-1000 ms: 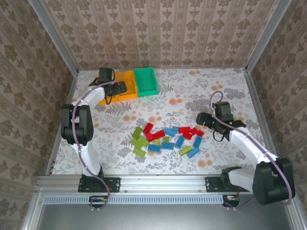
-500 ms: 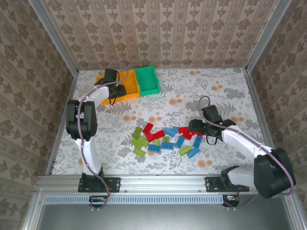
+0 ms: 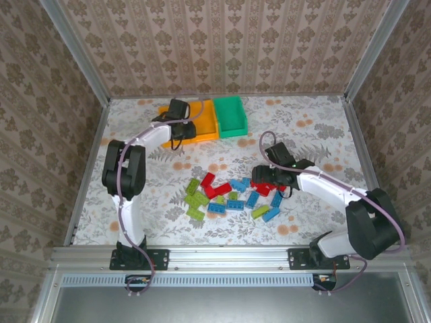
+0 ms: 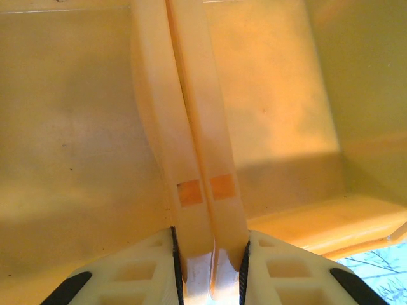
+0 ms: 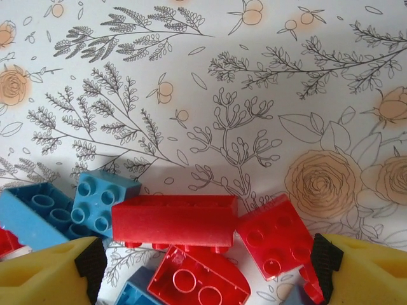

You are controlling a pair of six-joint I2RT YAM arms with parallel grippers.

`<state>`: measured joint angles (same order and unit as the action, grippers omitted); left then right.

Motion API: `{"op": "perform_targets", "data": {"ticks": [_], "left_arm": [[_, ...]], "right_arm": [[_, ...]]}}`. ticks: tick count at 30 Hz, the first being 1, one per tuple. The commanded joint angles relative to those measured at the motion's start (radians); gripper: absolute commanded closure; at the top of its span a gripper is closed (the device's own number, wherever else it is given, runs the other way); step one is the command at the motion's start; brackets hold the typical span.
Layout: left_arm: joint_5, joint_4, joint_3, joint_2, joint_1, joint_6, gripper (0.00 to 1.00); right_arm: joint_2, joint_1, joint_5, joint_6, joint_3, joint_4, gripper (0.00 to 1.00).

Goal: Sort the legos into containers by color

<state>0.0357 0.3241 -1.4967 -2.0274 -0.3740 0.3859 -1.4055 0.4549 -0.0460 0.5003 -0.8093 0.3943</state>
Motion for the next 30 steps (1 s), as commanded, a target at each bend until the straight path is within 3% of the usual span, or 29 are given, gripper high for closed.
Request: {"op": "perform_targets", "data": {"ticks": [1, 16, 30], "left_arm": [[0.044, -0.012, 0.007, -0.013, -0.030, 0.019, 0.75], [0.050, -0.035, 0.124, 0.043, -0.149, 0.114, 0.74], [0.045, -0.050, 0.248, 0.115, -0.189, 0.129, 0.74]], "right_arm": [[-0.045, 0.016, -0.015, -0.017, -0.039, 0.038, 0.13], [-0.143, 0.065, -0.023, -0.020, -0.096, 0.060, 0.14], [-0.203, 0.081, -0.029, -0.049, -0.123, 0.070, 0.15]]}}
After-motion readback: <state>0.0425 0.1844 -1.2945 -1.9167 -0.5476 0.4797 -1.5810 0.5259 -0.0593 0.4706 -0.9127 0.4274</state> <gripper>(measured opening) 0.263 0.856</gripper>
